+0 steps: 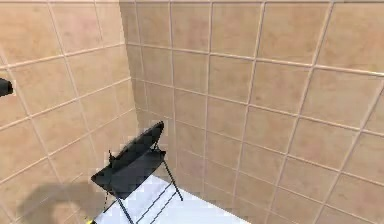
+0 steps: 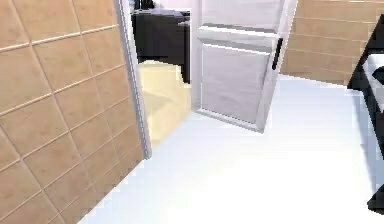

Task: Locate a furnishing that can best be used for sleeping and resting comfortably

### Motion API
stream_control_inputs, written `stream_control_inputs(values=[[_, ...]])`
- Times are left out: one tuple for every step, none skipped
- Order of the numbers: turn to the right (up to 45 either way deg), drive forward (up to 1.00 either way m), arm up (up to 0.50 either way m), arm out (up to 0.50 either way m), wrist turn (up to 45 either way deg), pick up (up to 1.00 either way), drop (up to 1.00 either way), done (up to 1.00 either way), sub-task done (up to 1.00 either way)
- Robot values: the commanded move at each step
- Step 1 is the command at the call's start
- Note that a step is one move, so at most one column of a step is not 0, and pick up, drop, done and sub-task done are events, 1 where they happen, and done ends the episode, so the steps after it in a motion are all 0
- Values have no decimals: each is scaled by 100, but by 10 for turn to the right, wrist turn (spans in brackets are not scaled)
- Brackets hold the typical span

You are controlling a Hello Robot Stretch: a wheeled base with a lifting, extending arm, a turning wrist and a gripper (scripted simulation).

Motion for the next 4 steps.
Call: stream_control_inputs(values=[[450, 0, 0, 0, 0, 0, 0, 0, 0], [450, 0, 0, 0, 0, 0, 0, 0, 0], [450, 0, 0, 0, 0, 0, 0, 0, 0], [60, 0, 0, 0, 0, 0, 0, 0, 0]])
